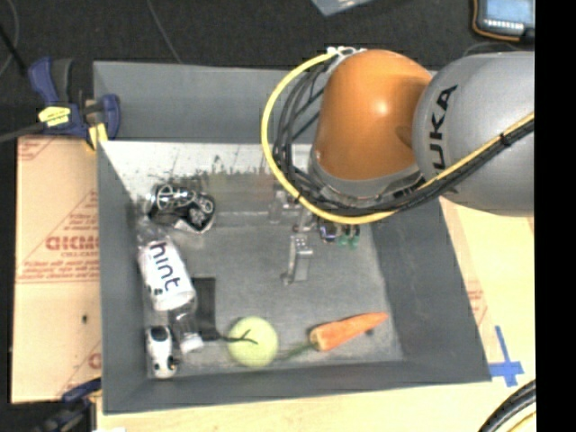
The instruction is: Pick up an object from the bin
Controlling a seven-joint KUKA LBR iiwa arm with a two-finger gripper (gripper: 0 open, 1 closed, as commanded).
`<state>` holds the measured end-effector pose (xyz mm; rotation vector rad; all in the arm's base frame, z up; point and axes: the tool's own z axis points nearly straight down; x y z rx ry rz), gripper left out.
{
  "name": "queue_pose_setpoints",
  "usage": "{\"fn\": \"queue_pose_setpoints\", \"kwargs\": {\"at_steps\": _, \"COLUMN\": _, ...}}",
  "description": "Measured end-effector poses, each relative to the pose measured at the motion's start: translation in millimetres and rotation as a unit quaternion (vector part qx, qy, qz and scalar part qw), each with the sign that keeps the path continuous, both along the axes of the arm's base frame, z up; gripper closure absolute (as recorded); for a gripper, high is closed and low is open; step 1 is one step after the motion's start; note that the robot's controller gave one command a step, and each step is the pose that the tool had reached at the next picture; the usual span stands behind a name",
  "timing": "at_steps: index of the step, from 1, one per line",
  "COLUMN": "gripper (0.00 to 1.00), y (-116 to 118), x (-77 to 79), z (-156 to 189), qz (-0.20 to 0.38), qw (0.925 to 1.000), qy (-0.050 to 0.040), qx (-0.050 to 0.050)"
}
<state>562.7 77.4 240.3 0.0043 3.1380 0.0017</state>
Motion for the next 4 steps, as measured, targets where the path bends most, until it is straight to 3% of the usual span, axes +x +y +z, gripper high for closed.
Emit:
{"fn": "queue_pose_setpoints", "kwargs": {"at_steps": 1, "gripper": 0.0, "y": 0.0, "x": 0.0, "z": 0.0, "qz": 0.0, "qw": 1.0, "qy": 0.0, "qx": 0.0}}
{"fn": "queue_pose_setpoints", "kwargs": {"at_steps": 2, "gripper": 0.0, "y": -2.1, "x": -14.5, "z": -42.0, "qz": 0.019, "qw": 0.9998, "qy": -0.004, "qx": 0.0}}
{"fn": "queue_pose_setpoints", "kwargs": {"at_steps": 3, "gripper": 0.0, "y": -12.5, "x": -40.6, "z": -63.6, "qz": 0.062, "qw": 0.9981, "qy": 0.005, "qx": -0.001}}
{"fn": "queue_pose_setpoints", "kwargs": {"at_steps": 4, "gripper": 0.0, "y": -10.2, "x": -59.3, "z": -82.6, "qz": 0.06, "qw": 0.9982, "qy": -0.0072, "qx": 0.0}}
